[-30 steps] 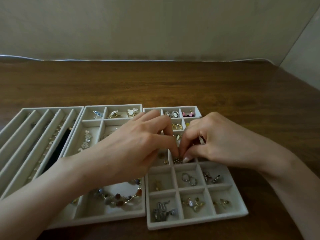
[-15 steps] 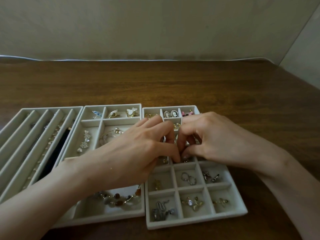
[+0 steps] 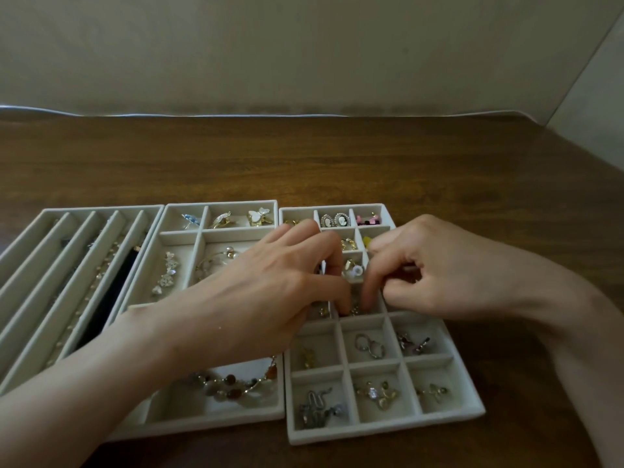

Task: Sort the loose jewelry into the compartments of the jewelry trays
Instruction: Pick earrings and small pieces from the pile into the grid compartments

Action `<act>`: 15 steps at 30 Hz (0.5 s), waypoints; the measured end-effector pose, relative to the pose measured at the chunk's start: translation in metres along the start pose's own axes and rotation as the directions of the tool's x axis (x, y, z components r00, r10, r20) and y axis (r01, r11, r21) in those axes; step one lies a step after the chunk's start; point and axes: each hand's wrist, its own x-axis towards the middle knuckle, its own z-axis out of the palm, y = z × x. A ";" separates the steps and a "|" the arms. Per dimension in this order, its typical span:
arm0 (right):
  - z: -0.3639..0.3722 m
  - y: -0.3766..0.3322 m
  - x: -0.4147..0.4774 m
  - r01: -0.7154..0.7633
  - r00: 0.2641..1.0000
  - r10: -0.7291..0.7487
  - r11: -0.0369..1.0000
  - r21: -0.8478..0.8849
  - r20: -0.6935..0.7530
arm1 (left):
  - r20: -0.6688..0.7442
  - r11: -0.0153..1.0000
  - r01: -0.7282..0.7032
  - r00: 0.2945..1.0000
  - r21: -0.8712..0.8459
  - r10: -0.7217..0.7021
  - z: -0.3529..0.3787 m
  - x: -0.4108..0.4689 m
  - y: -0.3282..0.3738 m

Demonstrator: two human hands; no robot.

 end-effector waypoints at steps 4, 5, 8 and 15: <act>0.001 -0.002 0.001 -0.022 1.000 0.021 0.998 -0.059 -0.017 | -0.019 1.000 0.013 1.000 -0.001 -0.013 -0.002 0.000 0.001; 0.001 -0.002 0.001 -0.024 1.000 0.023 0.998 -0.063 -0.016 | -0.037 1.000 0.020 0.999 -0.011 -0.021 -0.003 0.000 0.001; 0.001 -0.003 0.001 -0.030 1.000 0.029 0.998 -0.062 -0.005 | -0.094 0.998 0.047 0.994 -0.042 -0.051 -0.005 0.001 0.002; -0.002 -0.001 0.001 0.013 0.998 -0.009 0.998 0.065 -0.060 | -0.178 0.991 0.134 0.975 -0.004 -0.133 -0.005 0.001 -0.004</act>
